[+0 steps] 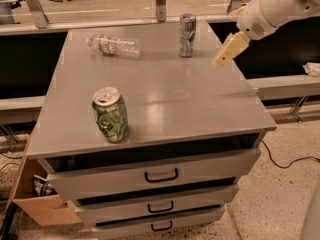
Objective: Move redbull can near green can
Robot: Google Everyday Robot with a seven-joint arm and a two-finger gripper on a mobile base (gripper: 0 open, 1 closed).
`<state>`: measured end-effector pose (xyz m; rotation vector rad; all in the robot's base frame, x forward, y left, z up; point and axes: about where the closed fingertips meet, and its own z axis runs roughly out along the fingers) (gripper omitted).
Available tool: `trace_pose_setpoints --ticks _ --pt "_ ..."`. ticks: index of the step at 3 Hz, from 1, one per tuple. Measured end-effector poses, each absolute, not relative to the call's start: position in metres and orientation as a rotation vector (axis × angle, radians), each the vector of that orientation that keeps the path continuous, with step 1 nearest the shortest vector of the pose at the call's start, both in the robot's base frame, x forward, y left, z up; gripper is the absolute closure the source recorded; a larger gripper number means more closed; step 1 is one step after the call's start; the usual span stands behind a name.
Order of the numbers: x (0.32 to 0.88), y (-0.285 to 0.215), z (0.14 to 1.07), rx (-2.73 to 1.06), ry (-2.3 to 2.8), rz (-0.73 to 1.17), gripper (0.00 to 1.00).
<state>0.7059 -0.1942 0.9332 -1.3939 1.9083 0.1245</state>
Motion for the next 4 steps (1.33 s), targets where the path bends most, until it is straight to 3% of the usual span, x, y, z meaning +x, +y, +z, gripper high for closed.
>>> trace_pose_setpoints --ticks 2,4 --pt "0.785 -0.166 0.919 -1.252 1.840 0.267 0.00" --pt "0.819 -0.125 0.906 -1.096 1.807 0.464 0.00"
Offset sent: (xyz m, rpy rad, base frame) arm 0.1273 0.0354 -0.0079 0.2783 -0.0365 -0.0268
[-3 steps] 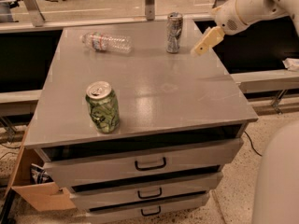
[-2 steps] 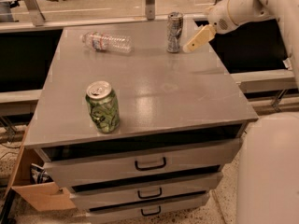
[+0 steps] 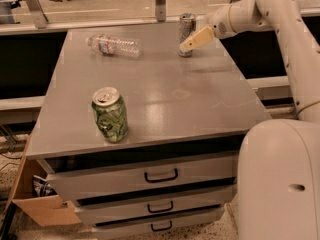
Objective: Move redbull can near green can
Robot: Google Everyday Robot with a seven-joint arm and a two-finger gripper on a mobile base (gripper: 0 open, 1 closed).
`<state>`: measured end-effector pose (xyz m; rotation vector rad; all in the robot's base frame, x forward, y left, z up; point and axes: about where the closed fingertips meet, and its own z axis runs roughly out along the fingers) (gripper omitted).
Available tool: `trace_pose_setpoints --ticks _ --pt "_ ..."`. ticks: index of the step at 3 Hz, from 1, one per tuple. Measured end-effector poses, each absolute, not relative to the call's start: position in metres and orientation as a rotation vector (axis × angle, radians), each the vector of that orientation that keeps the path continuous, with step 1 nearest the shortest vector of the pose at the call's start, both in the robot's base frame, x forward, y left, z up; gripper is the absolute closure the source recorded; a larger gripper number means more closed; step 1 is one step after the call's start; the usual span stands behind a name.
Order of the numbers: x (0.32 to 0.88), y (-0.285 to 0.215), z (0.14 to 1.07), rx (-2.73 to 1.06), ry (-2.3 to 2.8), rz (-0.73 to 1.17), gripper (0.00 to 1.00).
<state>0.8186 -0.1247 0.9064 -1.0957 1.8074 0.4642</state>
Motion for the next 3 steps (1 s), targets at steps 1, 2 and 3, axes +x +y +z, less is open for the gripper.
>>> trace_pose_setpoints --ticks 1,2,3 --pt "0.827 -0.116 0.909 -1.014 1.797 0.544 0.19" --pt "0.832 -0.102 0.909 -0.959 1.778 0.618 0.43" --pt "0.834 -0.086 0.905 -0.945 1.755 0.663 0.64"
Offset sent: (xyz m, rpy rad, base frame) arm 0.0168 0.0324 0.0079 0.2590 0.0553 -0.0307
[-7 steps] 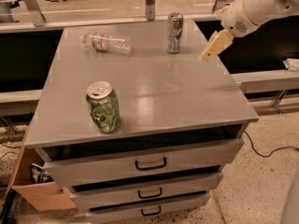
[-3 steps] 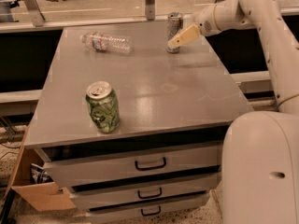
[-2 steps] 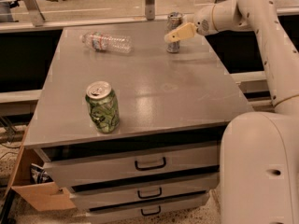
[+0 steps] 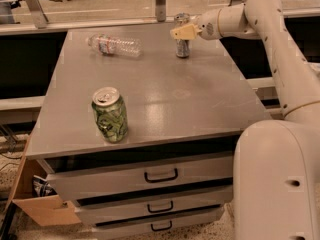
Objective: Move redbull can near green can
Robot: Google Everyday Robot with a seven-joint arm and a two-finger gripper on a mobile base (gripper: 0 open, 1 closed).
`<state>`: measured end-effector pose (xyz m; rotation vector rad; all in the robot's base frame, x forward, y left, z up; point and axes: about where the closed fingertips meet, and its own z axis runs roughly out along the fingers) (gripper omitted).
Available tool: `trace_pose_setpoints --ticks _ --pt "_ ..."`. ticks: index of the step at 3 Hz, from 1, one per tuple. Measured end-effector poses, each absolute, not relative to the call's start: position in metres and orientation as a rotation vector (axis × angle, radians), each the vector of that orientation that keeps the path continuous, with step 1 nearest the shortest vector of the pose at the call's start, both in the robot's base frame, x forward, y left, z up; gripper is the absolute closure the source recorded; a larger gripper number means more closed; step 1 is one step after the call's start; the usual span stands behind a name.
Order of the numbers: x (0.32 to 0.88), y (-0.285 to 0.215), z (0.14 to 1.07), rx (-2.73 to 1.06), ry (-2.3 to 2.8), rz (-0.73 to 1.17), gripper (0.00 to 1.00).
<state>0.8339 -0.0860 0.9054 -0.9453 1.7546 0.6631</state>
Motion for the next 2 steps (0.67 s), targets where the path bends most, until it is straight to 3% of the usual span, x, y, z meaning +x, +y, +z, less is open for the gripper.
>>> trace_pose_setpoints --ticks 1,2 --pt "0.8103 -0.0815 0.9295 -0.994 1.691 0.686 0.88" --pt "0.8098 -0.0772 0.9295 -1.001 1.688 0.689 1.00"
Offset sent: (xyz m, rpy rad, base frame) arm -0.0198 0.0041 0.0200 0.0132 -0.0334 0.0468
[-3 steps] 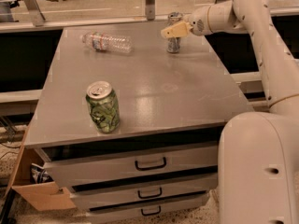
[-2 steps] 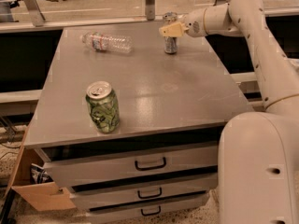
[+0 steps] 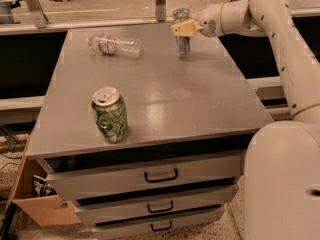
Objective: Move redbull can near green can
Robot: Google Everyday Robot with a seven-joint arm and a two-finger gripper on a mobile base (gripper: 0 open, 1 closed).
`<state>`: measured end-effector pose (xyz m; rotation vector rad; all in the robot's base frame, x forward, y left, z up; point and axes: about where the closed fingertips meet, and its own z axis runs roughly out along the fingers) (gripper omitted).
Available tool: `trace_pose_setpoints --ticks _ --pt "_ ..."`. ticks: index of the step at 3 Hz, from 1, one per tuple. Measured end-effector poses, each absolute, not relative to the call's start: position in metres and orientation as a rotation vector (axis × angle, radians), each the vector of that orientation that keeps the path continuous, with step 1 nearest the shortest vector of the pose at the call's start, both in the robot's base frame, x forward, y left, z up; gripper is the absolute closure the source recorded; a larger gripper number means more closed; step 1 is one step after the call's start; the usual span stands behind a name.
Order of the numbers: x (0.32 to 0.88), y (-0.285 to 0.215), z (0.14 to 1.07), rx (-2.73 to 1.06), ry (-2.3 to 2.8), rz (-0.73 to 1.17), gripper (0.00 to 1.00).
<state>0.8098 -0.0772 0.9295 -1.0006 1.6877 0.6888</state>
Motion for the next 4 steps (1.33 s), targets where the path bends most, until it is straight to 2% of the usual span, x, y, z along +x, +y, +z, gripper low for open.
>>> trace_pose_setpoints --ticks 2,4 --pt "0.791 -0.061 0.926 -1.093 1.670 0.727 1.00" --pt "0.713 -0.050 0.946 -1.179 1.560 0.822 1.00"
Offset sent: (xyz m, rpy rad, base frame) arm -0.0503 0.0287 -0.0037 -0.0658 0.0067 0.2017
